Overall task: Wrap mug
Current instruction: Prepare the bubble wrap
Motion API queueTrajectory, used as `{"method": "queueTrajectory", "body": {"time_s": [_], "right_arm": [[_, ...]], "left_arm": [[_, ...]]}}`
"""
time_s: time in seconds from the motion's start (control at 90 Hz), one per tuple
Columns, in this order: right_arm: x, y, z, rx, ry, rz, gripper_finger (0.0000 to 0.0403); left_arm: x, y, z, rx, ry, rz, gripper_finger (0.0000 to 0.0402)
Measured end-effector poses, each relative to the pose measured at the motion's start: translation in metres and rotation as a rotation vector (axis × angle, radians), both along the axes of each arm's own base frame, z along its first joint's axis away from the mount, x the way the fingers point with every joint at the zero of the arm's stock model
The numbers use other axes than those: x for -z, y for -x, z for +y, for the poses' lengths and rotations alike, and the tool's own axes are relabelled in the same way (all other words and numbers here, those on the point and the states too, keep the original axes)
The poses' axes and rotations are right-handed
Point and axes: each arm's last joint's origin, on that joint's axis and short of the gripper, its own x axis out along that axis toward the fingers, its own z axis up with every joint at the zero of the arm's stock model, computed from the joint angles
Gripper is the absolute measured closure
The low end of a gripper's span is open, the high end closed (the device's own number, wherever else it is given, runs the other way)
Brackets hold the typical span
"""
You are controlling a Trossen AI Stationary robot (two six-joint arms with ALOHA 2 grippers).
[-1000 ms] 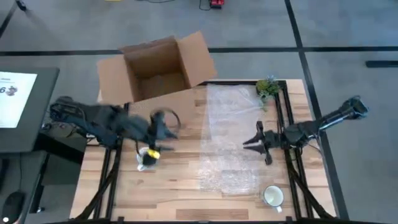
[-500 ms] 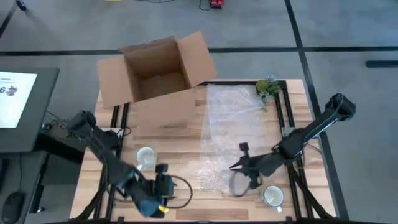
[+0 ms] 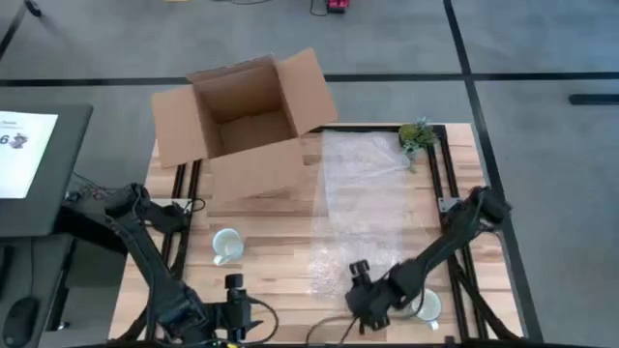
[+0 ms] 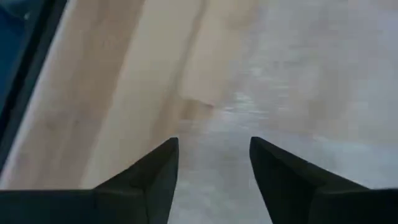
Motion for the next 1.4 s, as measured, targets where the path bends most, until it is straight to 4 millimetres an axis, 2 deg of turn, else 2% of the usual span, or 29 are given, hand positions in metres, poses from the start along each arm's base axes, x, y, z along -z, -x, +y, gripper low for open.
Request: {"method": "queueTrajectory", "body": {"time_s": [0.133, 0.256, 0.422, 0.478, 0.556, 0.667, 0.744, 0.867, 0.967, 1.156, 1.267, 1.4], "right_arm": [[0.018, -0.003, 0.012, 0.051, 0.054, 0.076, 0.023], [0.026, -0.005, 0.016, 0.106, 0.091, 0.11, 0.0273], [0.016, -0.007, 0.014, 0.129, 0.133, 0.112, 0.0375], [0.009, -0.007, 0.008, 0.152, 0.175, 0.112, 0.0393], [-0.01, -0.01, 0.002, 0.208, 0.197, 0.061, 0.0396], [-0.034, -0.003, -0.013, 0.28, 0.279, 0.043, 0.0402], [-0.051, -0.001, -0.024, 0.339, 0.284, 0.004, 0.0402], [-0.091, 0.006, -0.043, 0.421, 0.273, -0.127, 0.0403], [-0.123, 0.011, -0.053, 0.448, 0.185, -0.249, 0.0403], [-0.179, 0.015, -0.056, 0.368, -0.02, -0.527, 0.0403], [-0.201, 0.017, -0.053, 0.286, -0.109, -0.649, 0.0403], [-0.217, 0.02, -0.046, 0.218, -0.19, -0.743, 0.0403]], "left_arm": [[0.0, 0.004, -0.002, 0.007, -0.015, -0.012, 0.022], [0.0, 0.005, -0.003, 0.01, -0.034, -0.027, 0.022], [0.0, 0.005, -0.003, 0.021, -0.048, -0.026, 0.022], [0.0, 0.005, -0.003, 0.025, -0.057, -0.028, 0.022], [-0.001, 0.005, -0.003, 0.033, -0.074, -0.034, 0.022], [0.002, -0.001, -0.002, 0.03, -0.067, -0.054, 0.022], [0.011, -0.008, -0.001, 0.047, -0.065, -0.074, 0.022], [0.031, -0.021, 0.002, 0.076, -0.011, -0.116, 0.022], [0.046, -0.032, 0.009, 0.077, 0.004, -0.165, 0.022], [0.065, -0.047, 0.026, 0.113, -0.022, -0.193, 0.022], [0.075, -0.06, 0.038, 0.148, -0.03, -0.204, 0.022], [0.101, -0.083, 0.057, 0.206, -0.053, -0.147, 0.0221]]}}
